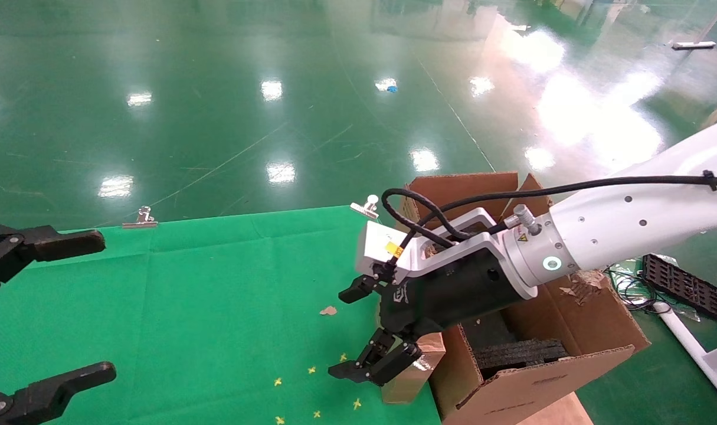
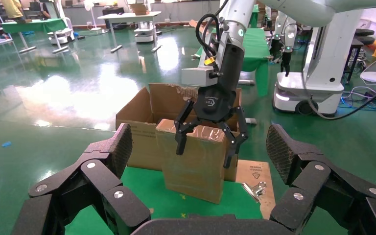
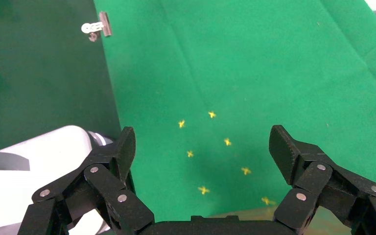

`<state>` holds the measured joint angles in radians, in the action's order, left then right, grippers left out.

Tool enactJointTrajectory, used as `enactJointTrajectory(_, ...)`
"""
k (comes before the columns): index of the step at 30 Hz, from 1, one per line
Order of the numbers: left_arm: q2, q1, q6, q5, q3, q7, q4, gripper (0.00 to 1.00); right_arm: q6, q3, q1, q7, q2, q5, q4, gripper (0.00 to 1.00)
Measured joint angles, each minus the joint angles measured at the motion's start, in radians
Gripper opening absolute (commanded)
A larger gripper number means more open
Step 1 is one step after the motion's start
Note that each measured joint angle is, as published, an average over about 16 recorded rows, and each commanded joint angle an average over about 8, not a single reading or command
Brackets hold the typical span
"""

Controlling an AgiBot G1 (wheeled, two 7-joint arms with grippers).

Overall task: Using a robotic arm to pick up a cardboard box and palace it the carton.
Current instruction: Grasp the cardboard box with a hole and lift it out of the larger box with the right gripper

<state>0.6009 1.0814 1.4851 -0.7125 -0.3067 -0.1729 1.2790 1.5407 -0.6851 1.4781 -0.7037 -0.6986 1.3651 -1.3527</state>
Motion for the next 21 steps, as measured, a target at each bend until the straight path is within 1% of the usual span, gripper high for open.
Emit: enactJointTrajectory(21, 0.000, 0.000, 0.000, 0.000, 0.000, 0.000, 0.000, 1.00, -0.002, 0.003, 0.001, -0.004, -0.012, -0.017, 0.001, 1.00)
